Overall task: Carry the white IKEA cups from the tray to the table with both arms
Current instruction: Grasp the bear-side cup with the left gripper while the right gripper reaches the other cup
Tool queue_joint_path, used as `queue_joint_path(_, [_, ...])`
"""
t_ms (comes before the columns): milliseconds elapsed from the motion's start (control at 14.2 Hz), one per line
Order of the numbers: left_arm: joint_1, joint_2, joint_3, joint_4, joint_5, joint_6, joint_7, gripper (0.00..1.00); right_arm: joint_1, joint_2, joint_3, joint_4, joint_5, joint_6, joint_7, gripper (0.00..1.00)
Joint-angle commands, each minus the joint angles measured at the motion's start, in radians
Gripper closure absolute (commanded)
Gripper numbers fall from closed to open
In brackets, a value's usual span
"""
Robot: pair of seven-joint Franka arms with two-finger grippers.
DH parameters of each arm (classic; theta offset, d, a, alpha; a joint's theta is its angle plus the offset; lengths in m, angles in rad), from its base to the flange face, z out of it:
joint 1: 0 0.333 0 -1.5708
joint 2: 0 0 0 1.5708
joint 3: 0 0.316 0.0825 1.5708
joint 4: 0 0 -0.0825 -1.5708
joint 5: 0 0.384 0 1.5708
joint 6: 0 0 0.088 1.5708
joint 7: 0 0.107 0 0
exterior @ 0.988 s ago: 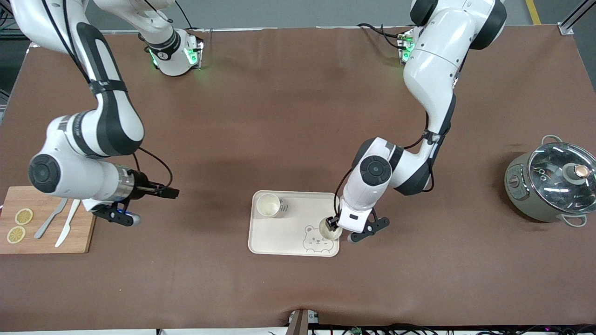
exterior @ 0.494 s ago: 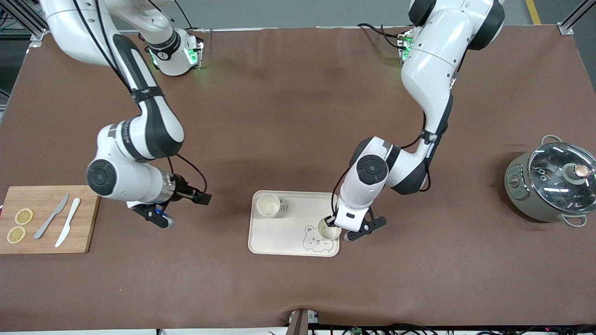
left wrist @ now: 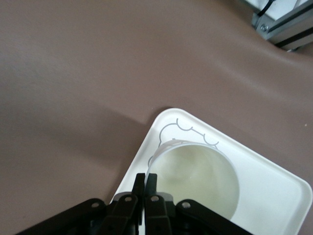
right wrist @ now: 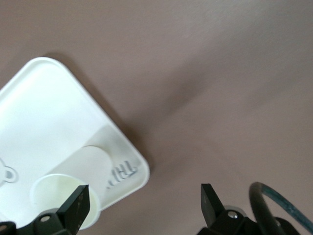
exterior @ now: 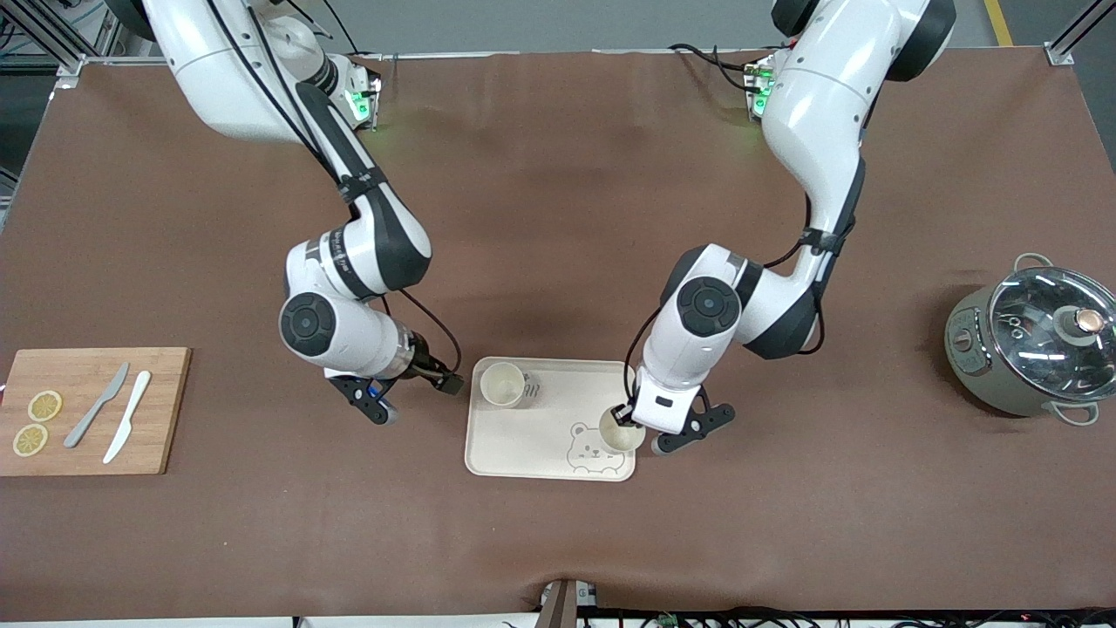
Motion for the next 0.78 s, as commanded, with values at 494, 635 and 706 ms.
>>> queue_joint_path(494, [0.193, -0.319, -0.016, -0.262, -0.053, -0.12, 0.183, 1.0, 0.07, 0.068, -0.006, 0.037, 0.008, 0.124, 0.164, 0.16])
queue_joint_path(635, [0.25, -0.399, -0.016, -0.39, -0.05, -0.119, 0.318, 1.0, 0.091, 0.082, -0.008, 0.037, 0.005, 0.132, 0.164, 0.28])
queue_joint_path(706, [0.272, -0.433, -0.016, -0.439, -0.05, -0.119, 0.377, 1.0, 0.093, 0.088, -0.008, 0.037, 0.006, 0.139, 0.164, 0.34])
